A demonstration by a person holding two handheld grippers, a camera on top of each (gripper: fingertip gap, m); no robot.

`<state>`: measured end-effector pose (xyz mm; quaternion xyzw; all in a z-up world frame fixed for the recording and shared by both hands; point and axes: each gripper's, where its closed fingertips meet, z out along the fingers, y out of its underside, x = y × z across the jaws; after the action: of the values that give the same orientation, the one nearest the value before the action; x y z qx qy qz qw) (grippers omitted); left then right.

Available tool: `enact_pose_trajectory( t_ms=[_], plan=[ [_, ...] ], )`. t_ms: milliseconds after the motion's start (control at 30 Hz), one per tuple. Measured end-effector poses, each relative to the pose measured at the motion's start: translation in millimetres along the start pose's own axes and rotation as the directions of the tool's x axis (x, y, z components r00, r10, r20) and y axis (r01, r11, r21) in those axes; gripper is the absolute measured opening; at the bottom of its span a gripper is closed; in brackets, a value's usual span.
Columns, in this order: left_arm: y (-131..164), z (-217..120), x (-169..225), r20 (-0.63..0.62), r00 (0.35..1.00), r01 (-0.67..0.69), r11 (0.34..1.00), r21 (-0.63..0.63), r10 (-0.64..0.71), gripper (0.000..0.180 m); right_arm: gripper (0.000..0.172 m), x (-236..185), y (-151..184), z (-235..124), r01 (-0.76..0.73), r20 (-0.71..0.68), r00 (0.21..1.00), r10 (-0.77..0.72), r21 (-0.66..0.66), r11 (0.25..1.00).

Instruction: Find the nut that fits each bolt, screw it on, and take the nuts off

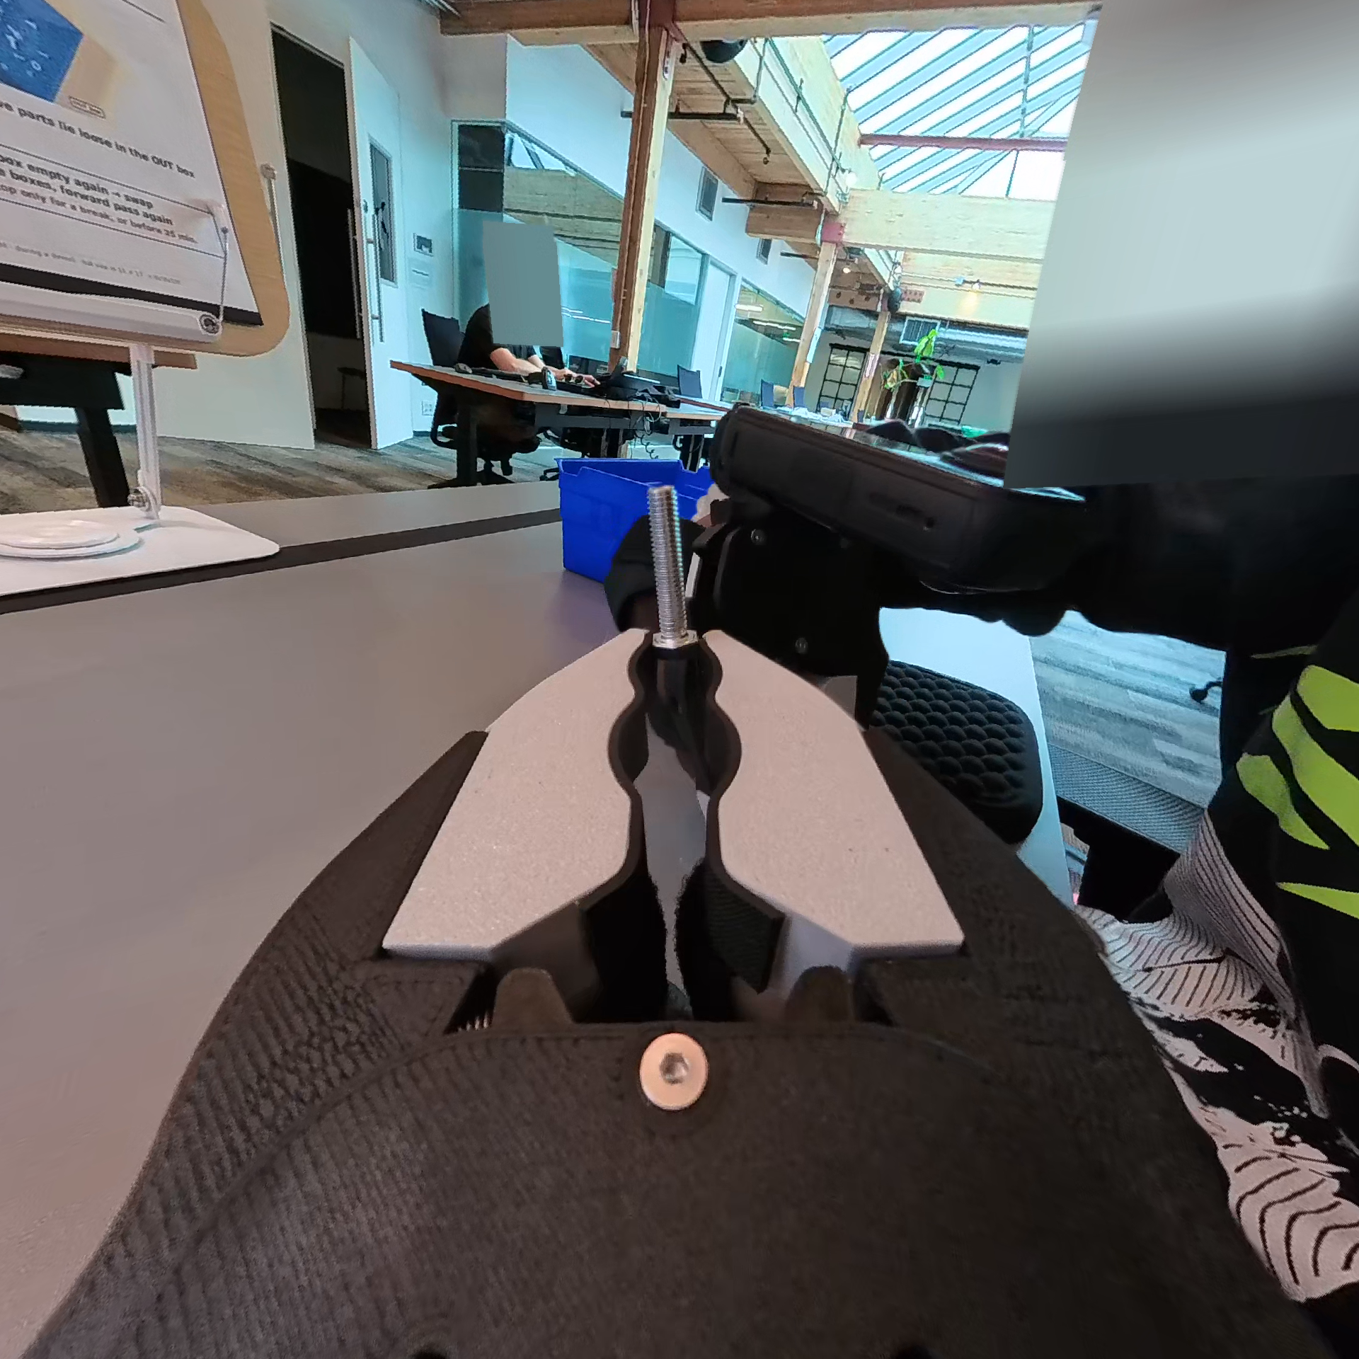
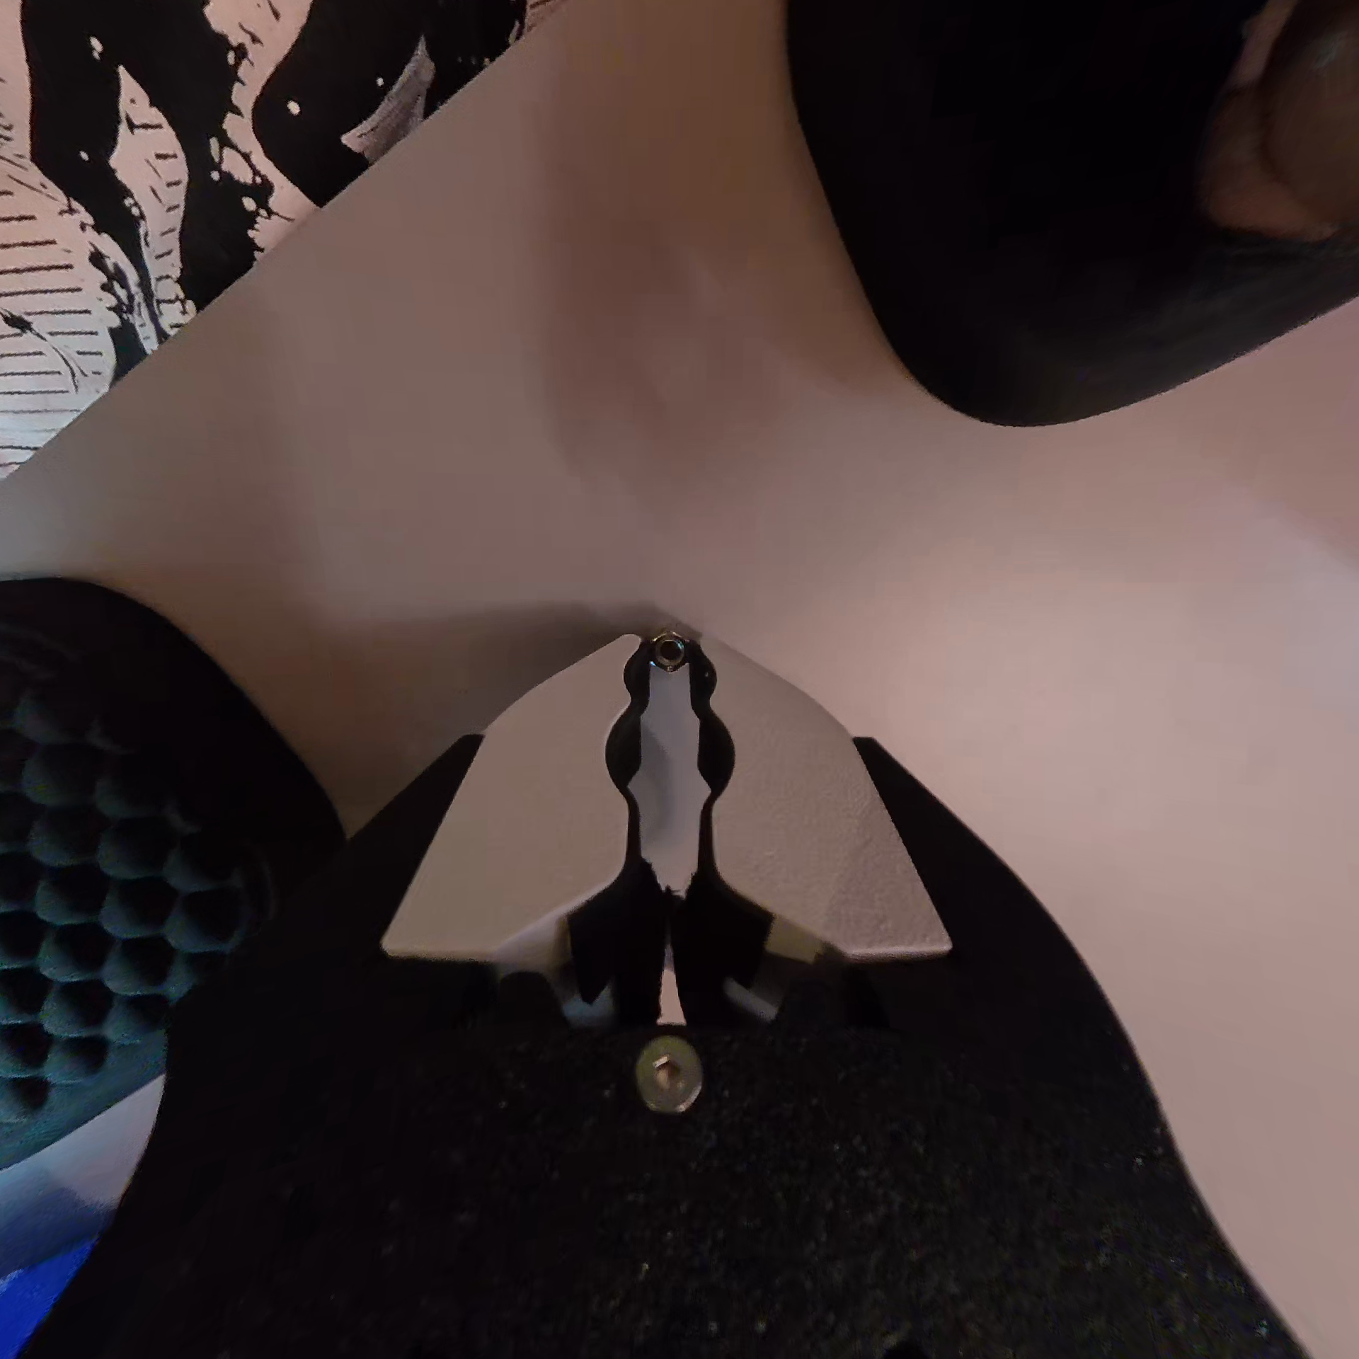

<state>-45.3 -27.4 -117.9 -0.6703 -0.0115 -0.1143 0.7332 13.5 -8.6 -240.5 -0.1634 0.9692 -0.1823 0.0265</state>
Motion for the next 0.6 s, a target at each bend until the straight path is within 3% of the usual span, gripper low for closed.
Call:
enact_pose_trajectory(
  t_ms=[33,167,300,367,467,600],
  plan=[
    [0.8,0.6,0.4,0.003,1.0,-0.008,1.0,-0.007,0.008,0.01,0.01,-1.2,-0.2,-1.8,-0.028,-0.003,1.0,0.028,0.007,1.0],
    [6.7,5.2,3.4,0.031,0.996,-0.085,0.994,-0.065,0.087,0.01,0.01,2.4,-11.9,-35.5,-0.258,-0.072,0.96,0.27,0.143,0.956],
    [19.3,15.7,6.3,0.093,0.968,-0.212,0.957,-0.199,0.234,0.01,0.01,4.2,-13.9,-88.4,-0.541,-0.132,0.805,0.578,0.238,0.807],
    [26.2,24.6,17.4,0.063,0.965,-0.232,0.941,-0.247,0.254,0.01,0.01,3.6,-19.7,-113.6,-0.595,-0.164,0.742,0.65,0.286,0.752],
    [32.4,37.0,46.3,-0.088,0.971,-0.238,0.94,-0.244,0.223,0.01,0.01,-7.8,-44.3,-143.5,-0.5,-0.186,0.8,0.57,0.318,0.806],
    [42.5,38.0,79.4,-0.343,0.925,-0.255,0.937,-0.24,0.164,0.01,0.01,-27.3,-65.8,-147.6,-0.222,-0.209,0.944,0.255,0.166,0.961]
  ],
)
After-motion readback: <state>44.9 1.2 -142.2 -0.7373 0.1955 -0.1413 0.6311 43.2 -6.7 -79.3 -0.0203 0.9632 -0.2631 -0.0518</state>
